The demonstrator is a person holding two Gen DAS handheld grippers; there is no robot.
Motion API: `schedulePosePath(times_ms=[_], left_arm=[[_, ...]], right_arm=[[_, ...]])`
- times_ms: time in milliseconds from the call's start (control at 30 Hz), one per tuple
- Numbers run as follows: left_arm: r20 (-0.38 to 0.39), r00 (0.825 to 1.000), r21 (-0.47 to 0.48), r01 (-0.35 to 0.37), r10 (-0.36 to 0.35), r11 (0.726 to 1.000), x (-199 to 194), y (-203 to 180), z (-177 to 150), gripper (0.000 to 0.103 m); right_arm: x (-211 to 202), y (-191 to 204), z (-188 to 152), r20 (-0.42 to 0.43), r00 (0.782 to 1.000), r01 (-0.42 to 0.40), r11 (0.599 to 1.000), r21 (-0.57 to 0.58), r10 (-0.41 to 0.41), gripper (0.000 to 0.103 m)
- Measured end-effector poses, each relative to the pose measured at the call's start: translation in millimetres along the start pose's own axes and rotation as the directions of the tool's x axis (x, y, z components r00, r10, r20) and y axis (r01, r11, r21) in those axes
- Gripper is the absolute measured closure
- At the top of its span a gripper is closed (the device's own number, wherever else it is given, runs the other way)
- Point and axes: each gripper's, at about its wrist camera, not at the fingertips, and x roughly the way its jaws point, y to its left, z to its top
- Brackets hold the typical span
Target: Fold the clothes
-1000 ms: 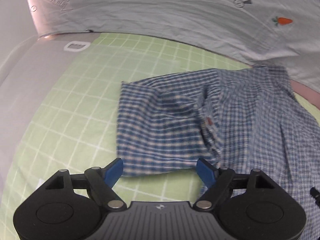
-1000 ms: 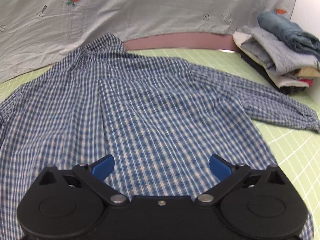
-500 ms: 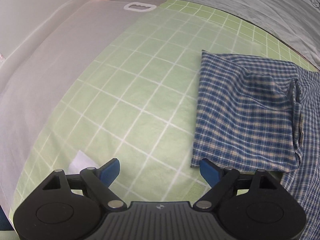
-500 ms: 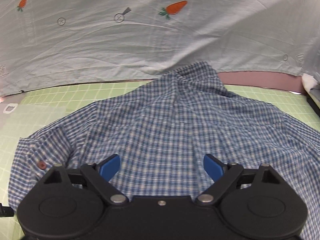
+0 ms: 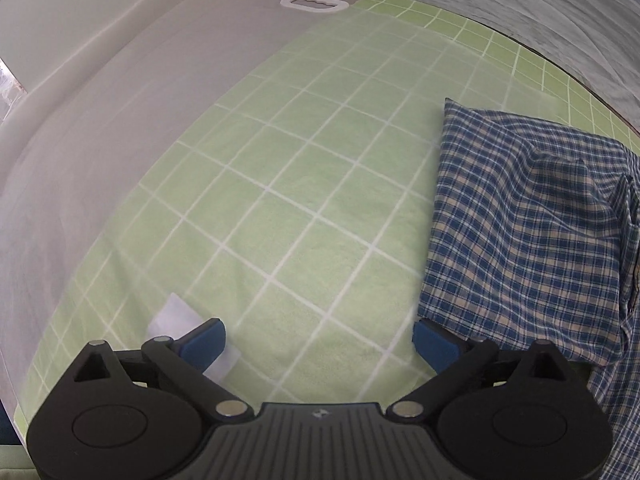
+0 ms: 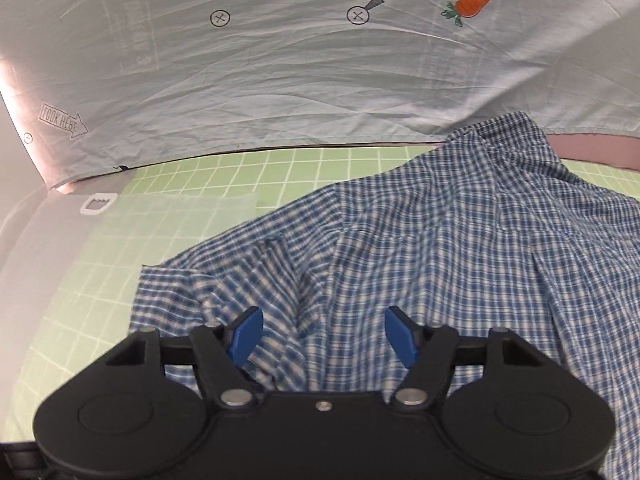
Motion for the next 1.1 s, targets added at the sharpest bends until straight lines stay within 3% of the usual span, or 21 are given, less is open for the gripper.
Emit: schedulePosePath(times_ms=[200,333,567,700,900,1100], left_arm=[[0.004,1.0,0.005,-0.006,0.006,1.0,0.4,-1.8,1.1,0.0],[0.001,1.0,-0.003,-0.004,0.004,1.0,0.0,-0.2,0.2,0.0],[0.002,1.0,-0.006,-0.003,0.003,1.0,0.3,0.3,-0.1,0.0],[0.002,1.0,-0.002,-0.009,0.009,1.0,-0.8,-0.7,0.3,0.0],[0.006,1.0,-0.009,0.002,-0.002,1.0,-10.7,-0.5,-1.0,0.0],[0.066,0.998,0.017,0.013,-0.014,1.0,-35.6,-12.9,-3.9,0.0]], right_arm=[[-0.9,19.7,11.2,0.0,0.997,-0.081,0.995,0.053,0.081,0.039],[1.3,29.2,8.3,-0.019,0.996,-0.087,0.996,0.011,0.087,0.04],[4.4,20.2,-2.3,-0.063,0.994,-0.091,0.996,0.016,0.092,0.082],[-3.8,4.8,-3.3,-0.045,0.995,-0.091,0.996,0.02,0.092,0.097],[-20.4,-24.6,-3.0,-0.004,0.996,-0.088,0.995,0.04,0.088,0.098],[-38.4,-67.1,0.7,0.053,0.997,-0.067,0.992,0.103,0.061,0.098]])
